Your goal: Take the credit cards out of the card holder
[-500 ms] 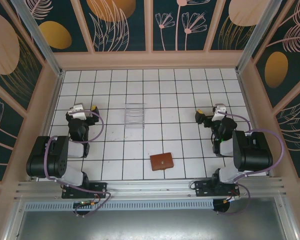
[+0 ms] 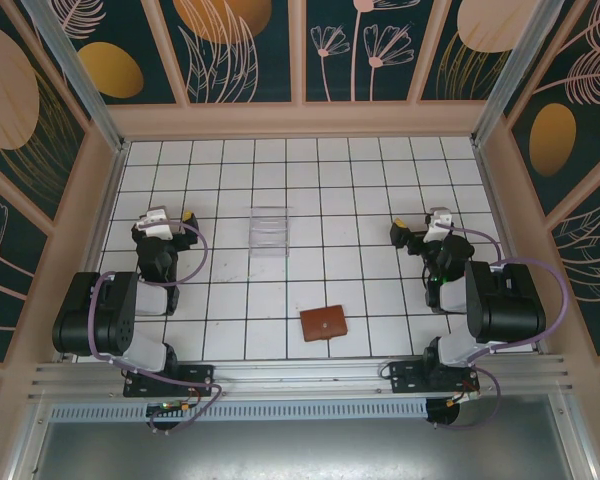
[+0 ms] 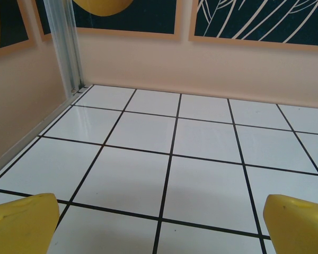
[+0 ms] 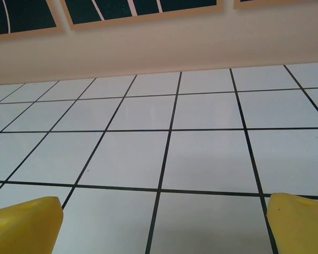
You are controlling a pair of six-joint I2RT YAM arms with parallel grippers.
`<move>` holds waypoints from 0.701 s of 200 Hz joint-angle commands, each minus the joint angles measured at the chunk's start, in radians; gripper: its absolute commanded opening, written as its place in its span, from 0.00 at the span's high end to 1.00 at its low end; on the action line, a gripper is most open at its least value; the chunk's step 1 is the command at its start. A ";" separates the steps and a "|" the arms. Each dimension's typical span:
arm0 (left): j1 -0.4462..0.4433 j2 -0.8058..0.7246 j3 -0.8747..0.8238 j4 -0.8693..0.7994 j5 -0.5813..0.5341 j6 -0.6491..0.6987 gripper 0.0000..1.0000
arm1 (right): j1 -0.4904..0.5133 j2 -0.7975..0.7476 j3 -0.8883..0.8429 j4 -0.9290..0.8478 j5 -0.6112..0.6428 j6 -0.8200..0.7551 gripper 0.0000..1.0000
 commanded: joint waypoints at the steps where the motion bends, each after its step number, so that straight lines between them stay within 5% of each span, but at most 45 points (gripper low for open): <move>1: -0.005 0.003 -0.001 0.038 0.006 0.013 0.01 | -0.008 -0.005 -0.006 0.047 -0.015 -0.020 0.01; 80: -0.005 0.003 -0.002 0.039 0.006 0.013 0.01 | -0.024 -0.002 -0.001 0.043 -0.037 -0.007 0.01; 140: -0.005 0.001 -0.006 0.047 0.006 0.014 0.02 | 0.008 -0.005 0.034 -0.021 0.197 0.043 0.01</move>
